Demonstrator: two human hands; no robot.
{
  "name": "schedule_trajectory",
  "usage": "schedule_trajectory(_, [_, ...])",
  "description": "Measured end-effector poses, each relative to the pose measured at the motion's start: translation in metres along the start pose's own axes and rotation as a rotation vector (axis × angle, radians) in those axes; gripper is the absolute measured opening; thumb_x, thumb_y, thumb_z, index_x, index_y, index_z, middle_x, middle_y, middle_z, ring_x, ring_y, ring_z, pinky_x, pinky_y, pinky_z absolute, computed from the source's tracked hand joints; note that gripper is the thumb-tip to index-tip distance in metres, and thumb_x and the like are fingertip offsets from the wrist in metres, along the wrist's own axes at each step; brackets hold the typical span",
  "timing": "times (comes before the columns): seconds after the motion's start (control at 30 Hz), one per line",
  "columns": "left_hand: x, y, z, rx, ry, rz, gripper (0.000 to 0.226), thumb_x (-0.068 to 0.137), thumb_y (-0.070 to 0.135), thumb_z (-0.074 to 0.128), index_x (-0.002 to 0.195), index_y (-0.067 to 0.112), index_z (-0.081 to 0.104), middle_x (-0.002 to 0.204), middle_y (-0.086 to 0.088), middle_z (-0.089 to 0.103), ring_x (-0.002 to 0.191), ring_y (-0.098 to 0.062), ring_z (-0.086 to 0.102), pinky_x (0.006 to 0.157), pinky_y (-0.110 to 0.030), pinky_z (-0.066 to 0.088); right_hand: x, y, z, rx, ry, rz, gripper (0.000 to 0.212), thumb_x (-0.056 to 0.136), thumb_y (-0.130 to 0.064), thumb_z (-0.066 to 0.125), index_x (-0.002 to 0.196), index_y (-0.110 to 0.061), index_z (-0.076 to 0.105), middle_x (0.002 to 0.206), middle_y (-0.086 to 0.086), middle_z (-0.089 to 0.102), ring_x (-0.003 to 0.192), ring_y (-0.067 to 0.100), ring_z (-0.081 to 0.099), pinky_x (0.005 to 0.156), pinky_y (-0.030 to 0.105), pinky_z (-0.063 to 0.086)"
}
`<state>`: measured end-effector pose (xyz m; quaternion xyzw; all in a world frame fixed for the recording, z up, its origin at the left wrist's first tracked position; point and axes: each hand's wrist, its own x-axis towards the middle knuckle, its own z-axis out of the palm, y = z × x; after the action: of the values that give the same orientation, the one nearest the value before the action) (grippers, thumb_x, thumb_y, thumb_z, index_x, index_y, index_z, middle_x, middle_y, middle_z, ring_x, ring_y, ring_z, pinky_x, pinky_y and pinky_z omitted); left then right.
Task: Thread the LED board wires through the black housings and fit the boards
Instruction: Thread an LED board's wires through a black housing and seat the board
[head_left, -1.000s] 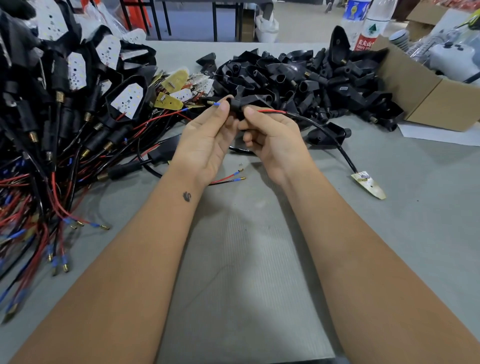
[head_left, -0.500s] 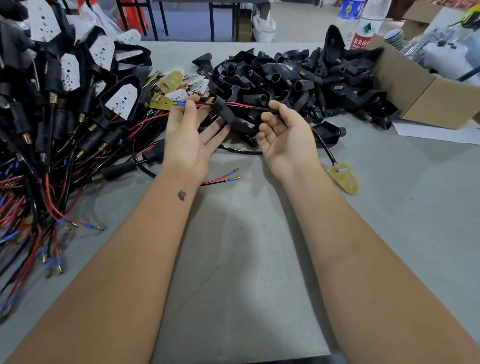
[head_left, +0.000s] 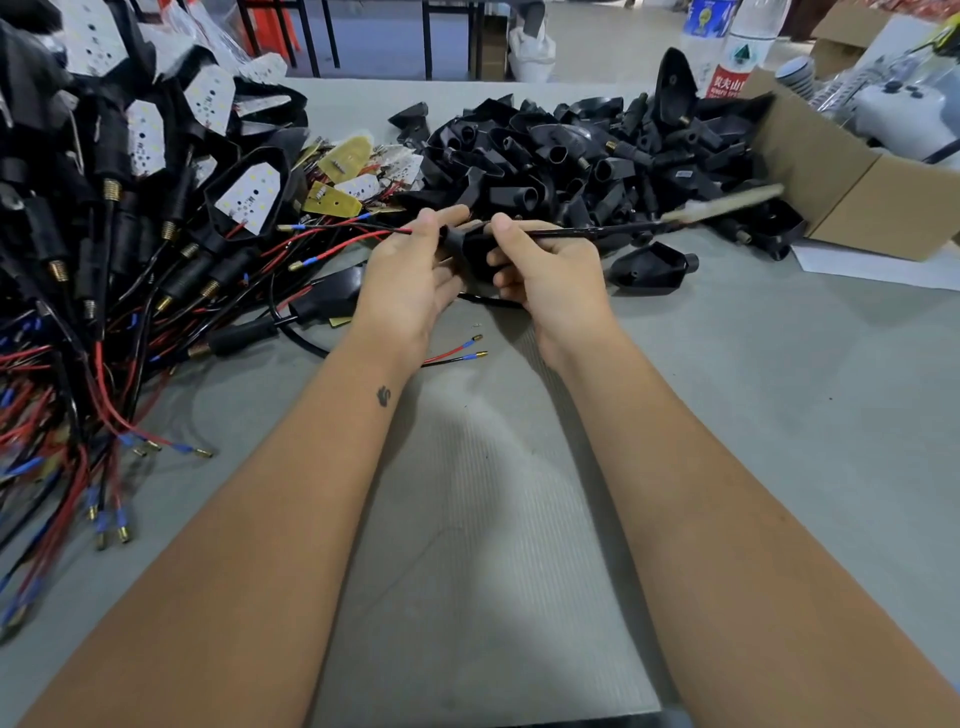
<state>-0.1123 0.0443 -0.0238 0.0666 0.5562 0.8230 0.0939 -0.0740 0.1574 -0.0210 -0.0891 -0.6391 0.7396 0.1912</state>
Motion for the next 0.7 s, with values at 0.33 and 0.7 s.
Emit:
schedule_trajectory(0.33, [0.003, 0.005, -0.003, -0.232, 0.133, -0.068, 0.029, 0.106, 0.026, 0.041, 0.096, 0.008, 0.061, 0.088, -0.01, 0.074, 0.087, -0.018, 0.072, 0.076, -0.026, 0.06, 0.003, -0.003, -0.009, 0.329, 0.078, 0.088, 0.007, 0.093, -0.005, 0.061, 0.088, -0.009, 0.064, 0.067, 0.005, 0.065, 0.052, 0.01, 0.055, 0.052, 0.019, 0.048])
schedule_trajectory(0.7, [0.002, 0.005, -0.005, -0.236, 0.127, -0.033, 0.034, 0.107, 0.028, 0.034, 0.103, 0.008, 0.061, 0.099, -0.014, 0.072, 0.088, -0.026, 0.073, 0.073, -0.036, 0.061, 0.003, -0.005, -0.012, 0.328, 0.026, 0.099, 0.017, 0.086, -0.002, 0.068, 0.1, -0.012, 0.065, 0.069, 0.003, 0.066, 0.055, 0.01, 0.057, 0.056, 0.021, 0.048])
